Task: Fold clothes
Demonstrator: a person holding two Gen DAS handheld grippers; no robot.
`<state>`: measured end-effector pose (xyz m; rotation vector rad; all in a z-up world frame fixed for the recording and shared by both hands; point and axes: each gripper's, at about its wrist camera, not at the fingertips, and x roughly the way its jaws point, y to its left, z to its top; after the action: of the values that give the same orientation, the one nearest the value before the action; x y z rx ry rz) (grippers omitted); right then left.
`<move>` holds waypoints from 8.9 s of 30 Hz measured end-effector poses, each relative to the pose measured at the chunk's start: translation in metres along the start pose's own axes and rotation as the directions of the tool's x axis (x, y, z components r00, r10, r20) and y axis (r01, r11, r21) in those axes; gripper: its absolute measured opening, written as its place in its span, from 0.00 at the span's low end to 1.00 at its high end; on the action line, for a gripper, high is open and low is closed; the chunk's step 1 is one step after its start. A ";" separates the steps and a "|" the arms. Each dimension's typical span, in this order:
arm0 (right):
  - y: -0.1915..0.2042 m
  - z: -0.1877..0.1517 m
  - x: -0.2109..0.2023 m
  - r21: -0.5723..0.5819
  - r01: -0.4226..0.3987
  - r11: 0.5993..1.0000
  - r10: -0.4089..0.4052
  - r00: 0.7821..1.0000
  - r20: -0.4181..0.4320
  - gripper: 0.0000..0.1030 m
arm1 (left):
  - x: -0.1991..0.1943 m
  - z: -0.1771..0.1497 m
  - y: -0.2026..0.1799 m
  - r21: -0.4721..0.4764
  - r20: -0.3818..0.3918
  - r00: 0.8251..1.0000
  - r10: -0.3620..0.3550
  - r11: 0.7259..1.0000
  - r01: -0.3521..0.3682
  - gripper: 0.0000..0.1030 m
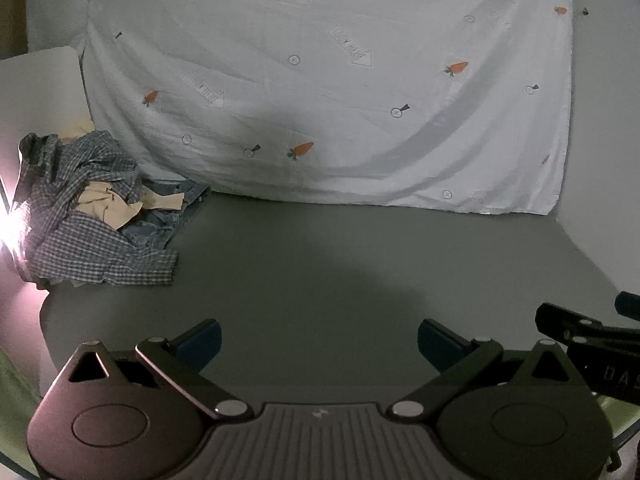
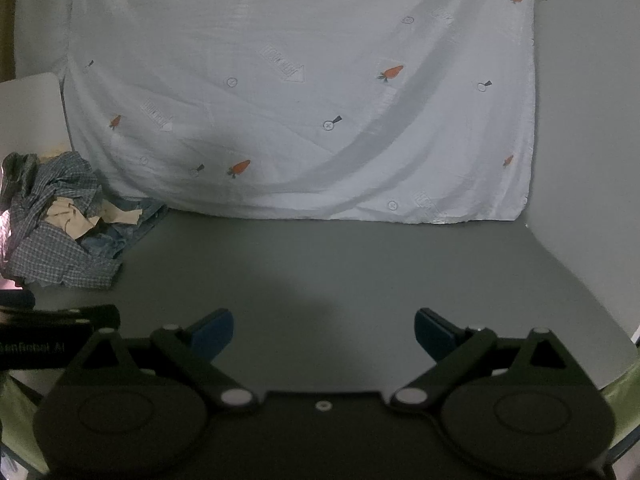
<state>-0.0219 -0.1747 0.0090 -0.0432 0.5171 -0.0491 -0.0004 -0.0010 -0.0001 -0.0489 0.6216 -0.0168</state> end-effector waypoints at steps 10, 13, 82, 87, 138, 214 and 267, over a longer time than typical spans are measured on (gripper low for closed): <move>-0.004 0.000 0.003 -0.022 0.016 1.000 -0.016 1.000 0.005 0.96 | 0.002 0.004 -0.003 0.032 0.000 1.000 0.012 0.999 -0.012 1.00; -0.002 0.002 0.007 -0.032 0.015 0.999 -0.015 1.000 0.008 0.96 | 0.006 -0.003 -0.009 0.042 0.007 1.000 0.022 0.999 -0.023 1.00; 0.003 0.065 0.224 -0.177 -0.212 0.961 0.206 0.977 -0.054 0.53 | 0.176 0.091 0.041 -0.355 -0.267 0.964 0.005 0.929 -0.103 0.94; 0.045 0.077 0.264 -0.225 -0.263 0.938 0.248 0.964 -0.094 0.44 | 0.196 0.102 0.120 -0.343 -0.239 0.967 0.092 0.924 -0.172 0.77; 0.246 0.256 0.339 -0.397 0.012 0.918 0.209 0.836 0.508 0.01 | 0.200 0.278 0.285 -0.292 0.440 0.773 0.457 0.887 -0.358 0.12; -0.188 0.106 0.620 -0.106 0.006 0.994 -0.053 0.893 -0.446 0.77 | 0.571 0.168 0.000 -0.059 -0.394 0.912 -0.114 0.993 0.098 0.71; 0.211 0.063 0.355 -0.650 -0.736 0.187 0.560 0.624 -0.545 0.60 | 0.313 -0.012 0.083 -0.743 -0.381 0.919 -0.101 0.625 -0.240 0.64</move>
<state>0.3255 0.0169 -0.1225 -0.8104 0.6768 1.1304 0.2474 0.0716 -0.1962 -0.9075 1.0017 0.3417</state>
